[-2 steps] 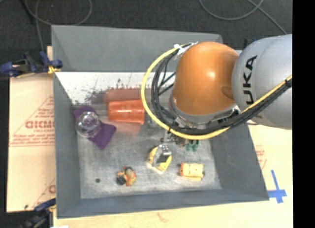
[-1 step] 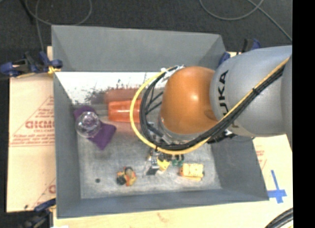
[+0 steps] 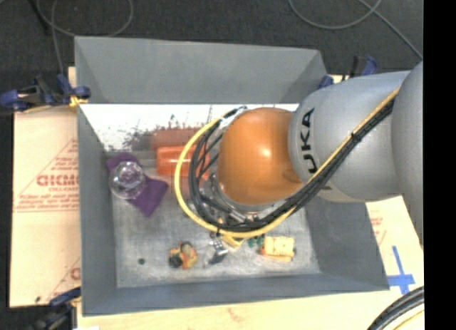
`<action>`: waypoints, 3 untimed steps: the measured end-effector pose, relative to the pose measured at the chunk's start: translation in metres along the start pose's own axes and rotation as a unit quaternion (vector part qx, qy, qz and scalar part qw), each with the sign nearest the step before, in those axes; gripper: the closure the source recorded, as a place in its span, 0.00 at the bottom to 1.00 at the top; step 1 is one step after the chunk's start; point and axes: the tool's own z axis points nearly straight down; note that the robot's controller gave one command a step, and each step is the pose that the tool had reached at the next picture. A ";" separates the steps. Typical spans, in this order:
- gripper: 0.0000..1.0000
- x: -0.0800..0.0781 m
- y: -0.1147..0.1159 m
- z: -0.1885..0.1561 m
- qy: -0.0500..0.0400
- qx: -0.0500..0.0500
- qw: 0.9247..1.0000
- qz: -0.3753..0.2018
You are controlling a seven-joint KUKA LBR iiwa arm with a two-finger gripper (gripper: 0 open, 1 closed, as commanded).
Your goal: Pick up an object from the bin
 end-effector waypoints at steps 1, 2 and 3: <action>0.00 0.003 0.001 0.014 0.000 -0.001 1.000 -0.016; 0.00 0.000 0.003 0.057 -0.001 0.000 1.000 -0.006; 1.00 0.002 0.006 0.078 0.001 0.001 0.999 -0.034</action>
Offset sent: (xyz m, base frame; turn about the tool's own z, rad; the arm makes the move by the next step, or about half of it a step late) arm 0.0005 0.0049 -0.0873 -0.1349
